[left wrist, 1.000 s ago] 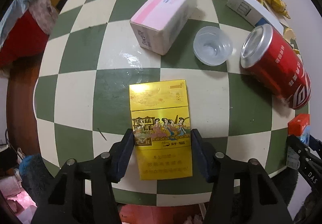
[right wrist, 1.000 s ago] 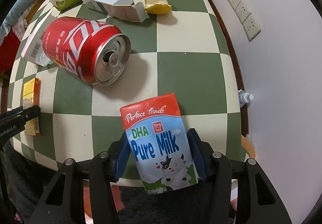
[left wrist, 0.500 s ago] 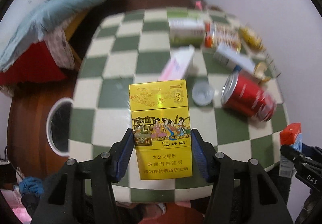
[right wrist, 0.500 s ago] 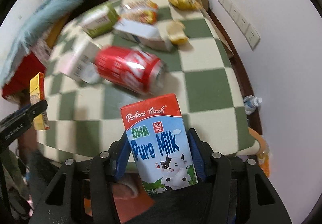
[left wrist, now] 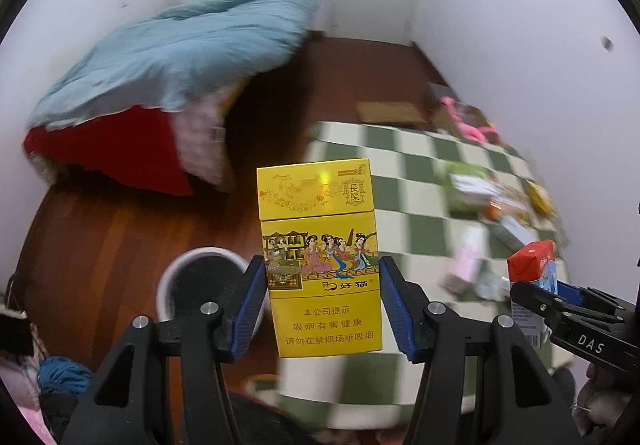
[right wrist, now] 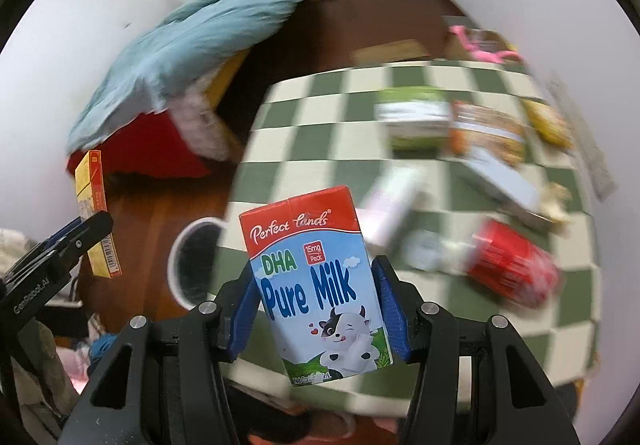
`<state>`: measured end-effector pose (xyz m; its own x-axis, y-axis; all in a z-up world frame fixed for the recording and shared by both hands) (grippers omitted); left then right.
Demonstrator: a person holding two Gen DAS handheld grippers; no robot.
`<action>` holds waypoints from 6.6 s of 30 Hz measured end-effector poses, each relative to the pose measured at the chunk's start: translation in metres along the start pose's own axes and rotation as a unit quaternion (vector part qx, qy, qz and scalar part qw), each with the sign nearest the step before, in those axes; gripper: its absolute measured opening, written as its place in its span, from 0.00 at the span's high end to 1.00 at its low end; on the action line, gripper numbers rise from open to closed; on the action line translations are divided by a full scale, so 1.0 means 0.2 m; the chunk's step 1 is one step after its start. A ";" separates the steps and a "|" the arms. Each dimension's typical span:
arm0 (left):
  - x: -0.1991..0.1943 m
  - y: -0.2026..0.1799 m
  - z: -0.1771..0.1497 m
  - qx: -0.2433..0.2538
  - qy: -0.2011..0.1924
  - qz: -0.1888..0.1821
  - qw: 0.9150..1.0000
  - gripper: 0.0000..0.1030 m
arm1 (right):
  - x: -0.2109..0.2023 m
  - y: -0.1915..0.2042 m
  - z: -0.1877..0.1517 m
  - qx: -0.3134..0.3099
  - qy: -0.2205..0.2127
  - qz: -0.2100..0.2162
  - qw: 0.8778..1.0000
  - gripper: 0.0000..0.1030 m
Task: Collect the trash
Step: 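Carry the pack and milk carton over the trash bin and release both, then withdraw both open grippers from the trash bin, then grasp the red Coca-Cola can with the right gripper while the left gripper grasps the pink box, then carry the can and pink box over the bin and release both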
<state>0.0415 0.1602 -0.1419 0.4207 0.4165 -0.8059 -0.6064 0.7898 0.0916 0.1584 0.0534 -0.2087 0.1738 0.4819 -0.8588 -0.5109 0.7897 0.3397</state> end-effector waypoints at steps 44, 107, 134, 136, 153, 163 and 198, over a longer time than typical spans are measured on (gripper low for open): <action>0.69 1.36 -0.96 -0.214 0.172 0.158 0.948 0.00 | 1.66 1.21 -0.58 -0.198 0.212 -0.072 0.954 0.00; 0.74 -0.82 -0.19 0.116 0.140 0.038 0.983 0.00 | 0.49 -1.00 0.14 -0.126 0.198 -0.186 0.954 0.12; 1.02 -1.13 0.08 0.155 0.166 -0.079 0.971 0.69 | 0.38 -1.28 0.17 0.148 0.133 -0.121 0.972 0.18; 0.97 -1.09 0.07 0.147 0.154 -0.072 0.974 0.69 | 0.35 -1.26 0.16 0.152 0.124 -0.114 0.974 0.19; 0.39 -0.54 0.25 0.051 0.015 -0.040 0.998 0.69 | 0.02 -0.65 0.24 0.134 0.047 0.007 0.990 0.21; 0.15 0.12 0.16 -0.030 -0.003 -0.002 1.000 0.69 | 0.14 0.16 0.14 0.053 0.094 0.079 0.991 0.21; 0.84 1.31 -1.00 -0.265 0.220 0.083 0.935 0.07 | 1.82 1.20 -0.49 -0.110 0.275 -0.058 0.953 0.00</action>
<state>-0.1812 0.3466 -0.3702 0.0446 0.1961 -0.9796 -0.9369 0.3487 0.0271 0.0167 0.3801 -0.4768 -0.1963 0.0763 -0.9776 -0.6900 0.6977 0.1930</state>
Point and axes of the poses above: each gripper's, at about its wrist camera, not at the fingertips, and x roughly the way its jaws point, y to its left, z to its top, the point moved 8 cm from there along x, roughly the way its jaws point, and after that the axes turned 13 degrees about x, right-handed, at the moved point
